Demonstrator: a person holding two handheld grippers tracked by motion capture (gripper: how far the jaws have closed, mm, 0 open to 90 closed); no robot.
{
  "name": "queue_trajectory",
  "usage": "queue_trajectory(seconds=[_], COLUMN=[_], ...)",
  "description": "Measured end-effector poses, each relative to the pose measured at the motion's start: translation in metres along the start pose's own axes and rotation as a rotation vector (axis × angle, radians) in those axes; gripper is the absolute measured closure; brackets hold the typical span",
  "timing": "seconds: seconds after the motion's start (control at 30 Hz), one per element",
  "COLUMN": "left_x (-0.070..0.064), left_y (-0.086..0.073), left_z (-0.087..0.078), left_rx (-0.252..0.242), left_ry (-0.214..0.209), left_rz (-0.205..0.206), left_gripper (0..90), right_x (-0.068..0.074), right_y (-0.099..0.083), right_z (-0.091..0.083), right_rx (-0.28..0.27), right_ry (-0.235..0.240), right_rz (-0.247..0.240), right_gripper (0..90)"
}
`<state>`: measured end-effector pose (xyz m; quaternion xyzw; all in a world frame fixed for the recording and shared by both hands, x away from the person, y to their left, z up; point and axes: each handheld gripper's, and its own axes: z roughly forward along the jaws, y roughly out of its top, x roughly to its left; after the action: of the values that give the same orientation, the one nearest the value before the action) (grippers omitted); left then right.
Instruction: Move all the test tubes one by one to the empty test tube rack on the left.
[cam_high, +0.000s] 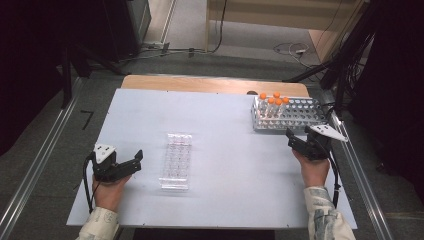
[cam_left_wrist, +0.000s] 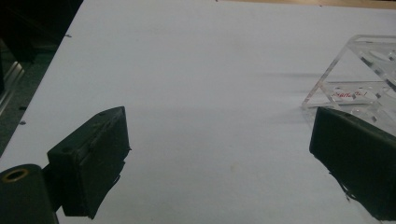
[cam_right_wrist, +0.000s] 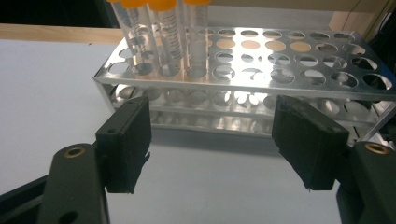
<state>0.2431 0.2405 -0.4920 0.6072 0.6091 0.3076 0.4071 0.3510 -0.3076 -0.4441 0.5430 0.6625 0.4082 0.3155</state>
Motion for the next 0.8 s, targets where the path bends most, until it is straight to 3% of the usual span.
queue_trajectory(seconds=[0.43, 0.8], left_x=[-0.001, -0.001], left_y=[0.0, 0.0], left_z=[0.002, 0.003], left_rx=[0.004, 0.008], left_ry=[-0.009, -0.009], left_rz=[0.0, 0.0], left_gripper=[5.4, 5.6], right_x=[-0.006, 0.001], right_y=[0.011, 0.028], right_z=[0.034, 0.055], right_rx=[0.007, 0.004], right_ry=[0.004, -0.011], right_rz=[0.052, 0.0], right_gripper=[43.3, 55.6])
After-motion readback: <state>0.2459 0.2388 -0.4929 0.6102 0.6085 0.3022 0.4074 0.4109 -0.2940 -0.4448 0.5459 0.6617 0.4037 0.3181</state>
